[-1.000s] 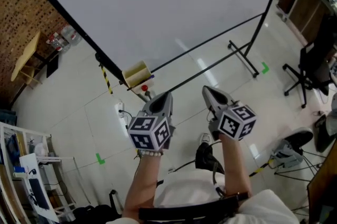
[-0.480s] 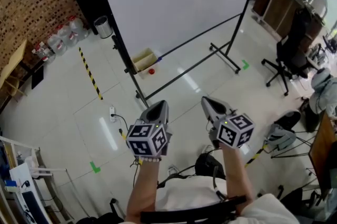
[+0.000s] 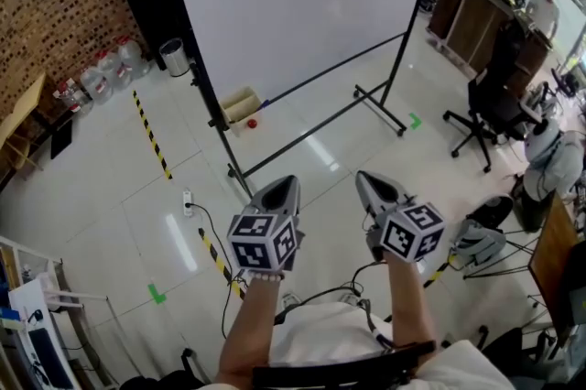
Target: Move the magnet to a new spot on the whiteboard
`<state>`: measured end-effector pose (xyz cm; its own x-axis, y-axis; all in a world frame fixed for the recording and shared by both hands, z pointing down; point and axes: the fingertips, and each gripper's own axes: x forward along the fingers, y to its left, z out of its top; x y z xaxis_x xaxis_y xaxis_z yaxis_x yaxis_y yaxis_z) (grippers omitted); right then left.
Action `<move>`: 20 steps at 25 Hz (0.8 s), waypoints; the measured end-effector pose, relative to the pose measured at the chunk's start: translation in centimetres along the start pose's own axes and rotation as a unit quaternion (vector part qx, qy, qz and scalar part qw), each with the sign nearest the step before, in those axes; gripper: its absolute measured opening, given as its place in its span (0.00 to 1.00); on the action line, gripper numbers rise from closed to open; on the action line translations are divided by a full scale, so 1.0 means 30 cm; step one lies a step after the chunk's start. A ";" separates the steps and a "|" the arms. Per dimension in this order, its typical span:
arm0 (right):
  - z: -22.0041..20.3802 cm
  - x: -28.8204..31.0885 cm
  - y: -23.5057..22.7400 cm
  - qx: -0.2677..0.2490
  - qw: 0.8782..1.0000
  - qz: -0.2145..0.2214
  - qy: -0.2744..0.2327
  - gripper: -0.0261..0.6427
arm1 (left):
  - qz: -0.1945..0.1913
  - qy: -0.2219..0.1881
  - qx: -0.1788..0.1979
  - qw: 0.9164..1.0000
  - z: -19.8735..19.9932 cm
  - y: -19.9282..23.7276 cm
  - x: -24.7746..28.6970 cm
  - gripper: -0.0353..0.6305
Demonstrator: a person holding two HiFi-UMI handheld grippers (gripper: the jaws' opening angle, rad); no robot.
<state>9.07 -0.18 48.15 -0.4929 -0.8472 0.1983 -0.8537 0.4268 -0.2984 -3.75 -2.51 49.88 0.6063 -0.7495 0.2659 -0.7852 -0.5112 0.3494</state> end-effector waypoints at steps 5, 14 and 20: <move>0.000 -0.082 -0.021 -0.006 1.000 0.001 -0.002 0.04 | 0.006 0.002 0.004 1.000 -0.032 -0.078 -0.015 0.04; 0.004 -0.113 -0.004 -0.014 1.000 0.025 0.002 0.04 | 0.019 -0.007 0.002 1.000 -0.034 -0.136 -0.037 0.04; 0.013 -0.107 -0.011 -0.017 0.999 0.033 0.005 0.04 | 0.027 -0.009 0.000 1.000 -0.034 -0.144 -0.032 0.04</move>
<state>11.00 2.27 47.27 -0.5490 -0.8144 0.1881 -0.8249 0.4917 -0.2788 -0.81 0.85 49.04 0.5615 -0.7827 0.2686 -0.8163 -0.4707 0.3348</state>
